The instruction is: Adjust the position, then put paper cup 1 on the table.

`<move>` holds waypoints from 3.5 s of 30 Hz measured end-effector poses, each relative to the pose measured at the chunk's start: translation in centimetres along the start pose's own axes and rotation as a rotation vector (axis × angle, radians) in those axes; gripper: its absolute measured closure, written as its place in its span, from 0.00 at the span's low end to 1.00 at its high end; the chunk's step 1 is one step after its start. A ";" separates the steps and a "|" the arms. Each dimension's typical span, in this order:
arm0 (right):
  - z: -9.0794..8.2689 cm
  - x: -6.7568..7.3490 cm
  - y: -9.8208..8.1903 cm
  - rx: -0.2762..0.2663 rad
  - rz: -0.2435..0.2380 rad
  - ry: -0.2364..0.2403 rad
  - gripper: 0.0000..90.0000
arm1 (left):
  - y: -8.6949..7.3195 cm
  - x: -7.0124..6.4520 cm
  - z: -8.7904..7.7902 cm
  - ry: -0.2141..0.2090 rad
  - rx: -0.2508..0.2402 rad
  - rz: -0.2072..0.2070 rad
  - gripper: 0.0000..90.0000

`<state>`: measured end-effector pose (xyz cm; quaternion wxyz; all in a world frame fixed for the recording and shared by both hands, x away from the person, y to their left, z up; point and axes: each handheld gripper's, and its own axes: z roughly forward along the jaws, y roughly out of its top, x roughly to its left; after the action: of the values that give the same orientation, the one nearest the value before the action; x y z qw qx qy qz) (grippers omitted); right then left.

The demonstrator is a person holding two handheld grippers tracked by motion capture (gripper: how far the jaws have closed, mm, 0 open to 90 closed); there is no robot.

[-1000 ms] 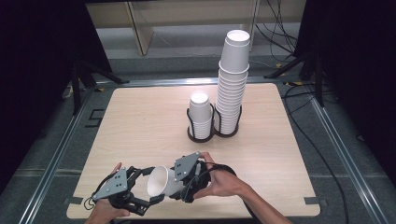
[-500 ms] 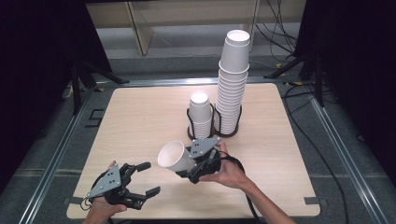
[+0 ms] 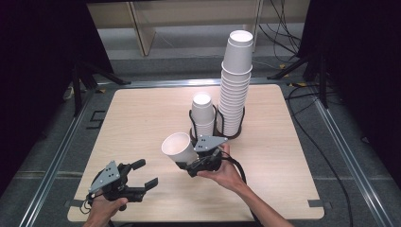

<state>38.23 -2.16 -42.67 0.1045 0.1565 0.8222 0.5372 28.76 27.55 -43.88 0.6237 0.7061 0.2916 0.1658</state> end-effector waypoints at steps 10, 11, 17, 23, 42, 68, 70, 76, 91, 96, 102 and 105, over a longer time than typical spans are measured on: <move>-2.2 -1.6 -1.7 -0.057 0.036 -0.102 0.23 | -0.1 0.8 -0.4 0.102 0.036 0.001 0.16; -2.9 -1.9 -2.0 -0.068 0.037 -0.123 0.23 | -0.2 0.8 -0.3 0.098 0.019 -0.014 0.16; -7.8 -3.9 -4.2 -0.112 0.071 -0.252 0.23 | -0.2 0.7 -0.1 0.099 0.027 -0.001 0.16; -11.6 -6.1 -6.0 -0.128 0.115 -0.381 0.23 | -0.1 0.7 -0.2 0.114 0.050 0.021 0.16; -15.6 -11.9 -9.9 -0.164 0.251 -0.617 0.23 | -0.3 0.7 0.1 0.099 0.036 0.016 0.16; -13.5 -15.7 -11.6 -0.044 0.315 -0.692 0.23 | -0.3 0.7 0.0 0.113 0.062 0.043 0.16; -13.6 -15.7 -11.7 -0.043 0.312 -0.707 0.23 | -0.3 0.7 0.1 0.111 0.061 0.042 0.16; -13.9 -15.8 -11.9 -0.028 0.325 -0.709 0.23 | -0.2 0.7 0.0 0.110 0.062 0.042 0.16; -14.7 -15.7 -12.0 0.043 0.341 -0.715 0.23 | -0.4 0.7 0.1 0.100 0.034 0.024 0.16; -14.9 -15.7 -12.2 0.054 0.337 -0.703 0.23 | -0.4 0.6 0.1 0.096 0.034 0.027 0.16; -15.1 -15.5 -12.3 0.059 0.358 -0.704 0.21 | -0.4 0.6 0.0 0.098 0.037 0.026 0.16; -15.0 -15.4 -12.4 0.068 0.397 -0.696 0.17 | -0.4 0.6 0.0 0.097 0.036 0.030 0.16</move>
<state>45.67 -25.27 -48.00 0.2657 0.4882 0.7087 0.4345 29.20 27.95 -44.32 0.5932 0.7128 0.3138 0.2040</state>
